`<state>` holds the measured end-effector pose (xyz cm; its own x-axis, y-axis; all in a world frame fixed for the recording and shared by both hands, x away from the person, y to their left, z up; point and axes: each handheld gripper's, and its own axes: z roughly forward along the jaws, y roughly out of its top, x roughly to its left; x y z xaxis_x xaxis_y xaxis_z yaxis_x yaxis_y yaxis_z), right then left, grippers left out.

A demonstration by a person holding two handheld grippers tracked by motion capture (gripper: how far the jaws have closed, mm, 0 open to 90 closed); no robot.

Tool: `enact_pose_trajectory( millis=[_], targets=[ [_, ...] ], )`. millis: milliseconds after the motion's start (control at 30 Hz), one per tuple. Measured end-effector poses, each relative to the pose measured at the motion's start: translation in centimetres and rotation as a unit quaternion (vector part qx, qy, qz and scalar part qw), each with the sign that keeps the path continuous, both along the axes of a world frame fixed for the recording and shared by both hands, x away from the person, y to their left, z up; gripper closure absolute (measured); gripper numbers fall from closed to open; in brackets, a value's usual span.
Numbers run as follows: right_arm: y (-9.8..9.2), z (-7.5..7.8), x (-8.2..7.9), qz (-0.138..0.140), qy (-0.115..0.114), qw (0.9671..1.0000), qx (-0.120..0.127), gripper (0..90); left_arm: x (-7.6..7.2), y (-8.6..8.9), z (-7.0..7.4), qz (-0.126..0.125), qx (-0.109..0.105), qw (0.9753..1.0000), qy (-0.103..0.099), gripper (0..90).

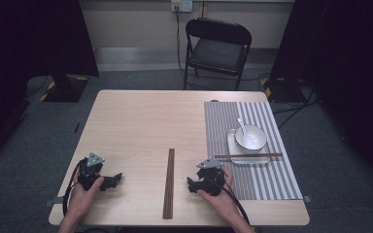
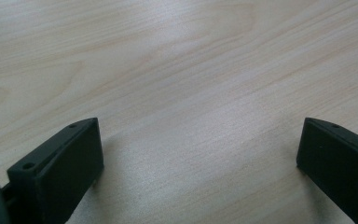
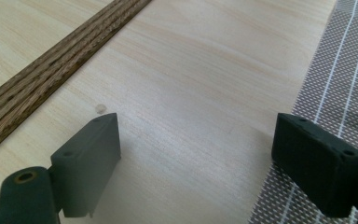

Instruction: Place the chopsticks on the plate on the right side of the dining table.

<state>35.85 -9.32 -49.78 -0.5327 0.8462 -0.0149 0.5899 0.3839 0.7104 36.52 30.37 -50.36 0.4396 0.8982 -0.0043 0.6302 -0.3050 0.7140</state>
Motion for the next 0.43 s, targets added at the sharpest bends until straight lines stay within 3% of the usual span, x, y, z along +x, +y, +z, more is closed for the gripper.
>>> enact_pose_trajectory(
  millis=[67,433],
  targets=[
    [-0.18,-0.31,-0.24,0.005,-0.014,0.9999,0.008,14.0,0.0,-0.01,0.0,0.0,0.0,1.0,0.0,0.0],
    [-0.21,-0.32,-0.25,0.006,-0.015,0.9998,0.008,14.0,0.01,-0.01,-0.01,0.0,-0.001,1.0,0.0,0.0]
  ],
)
